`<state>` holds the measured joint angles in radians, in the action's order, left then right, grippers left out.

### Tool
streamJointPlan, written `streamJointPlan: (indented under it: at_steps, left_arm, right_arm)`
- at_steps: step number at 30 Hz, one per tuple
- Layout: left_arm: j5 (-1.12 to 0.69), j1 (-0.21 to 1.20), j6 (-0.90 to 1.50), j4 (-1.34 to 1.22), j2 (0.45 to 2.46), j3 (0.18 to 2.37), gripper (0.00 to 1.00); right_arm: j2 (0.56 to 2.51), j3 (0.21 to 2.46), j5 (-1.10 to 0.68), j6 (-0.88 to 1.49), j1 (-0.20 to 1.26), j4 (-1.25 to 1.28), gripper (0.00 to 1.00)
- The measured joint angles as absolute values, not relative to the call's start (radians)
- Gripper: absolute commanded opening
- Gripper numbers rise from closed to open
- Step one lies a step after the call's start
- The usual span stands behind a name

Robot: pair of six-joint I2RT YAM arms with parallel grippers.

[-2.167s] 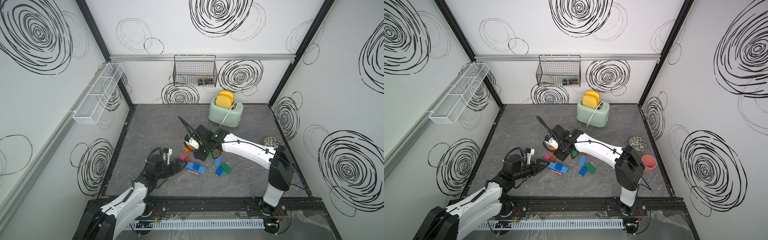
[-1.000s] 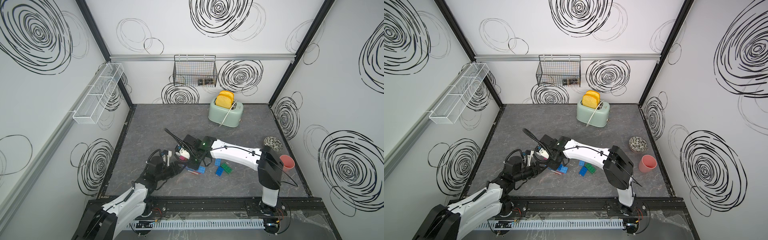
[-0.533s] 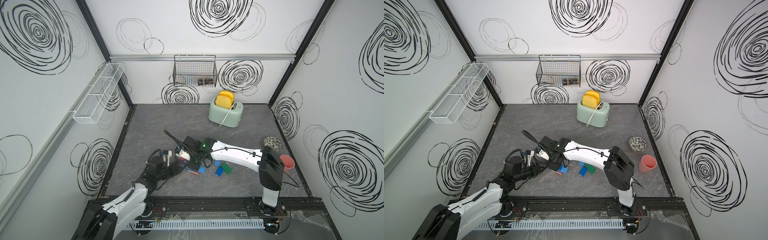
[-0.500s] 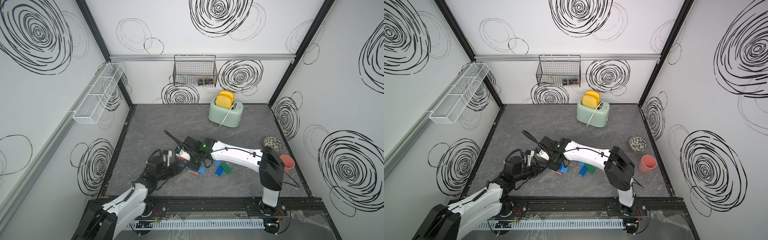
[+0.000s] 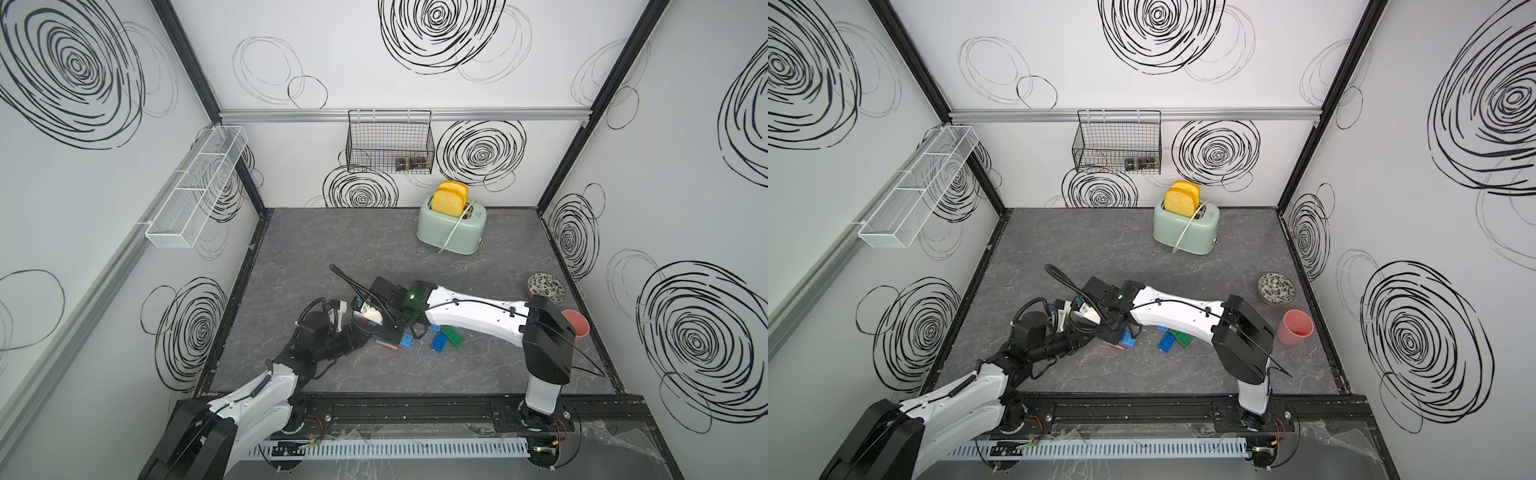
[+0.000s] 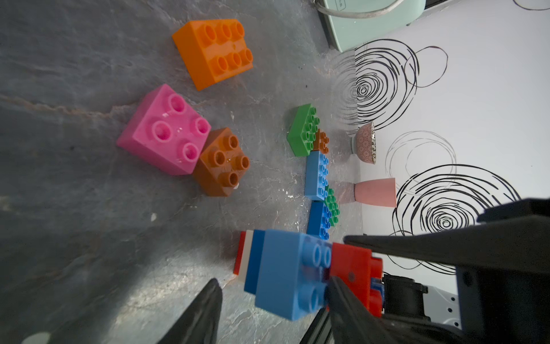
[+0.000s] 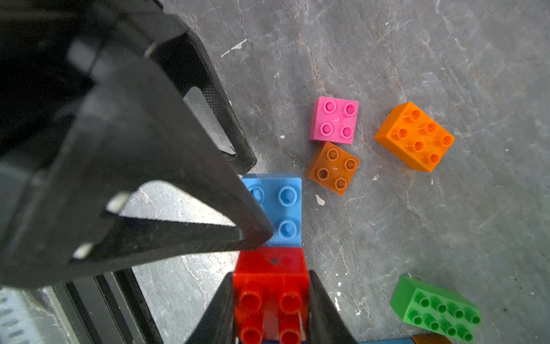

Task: Assemble a heart with lego
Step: Assemble the lego brick with the lego brick.

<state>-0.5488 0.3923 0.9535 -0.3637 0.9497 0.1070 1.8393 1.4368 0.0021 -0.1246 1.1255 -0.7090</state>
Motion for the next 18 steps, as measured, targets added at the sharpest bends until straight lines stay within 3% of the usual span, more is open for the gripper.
streamJointPlan:
  at_steps: [18]
  left_arm:
    - [-0.545, 0.325, 0.981, -0.276, 0.822, 0.107, 0.62]
  right_arm:
    - [1.863, 1.452, 0.016, -0.136, 1.13, -0.73, 0.18]
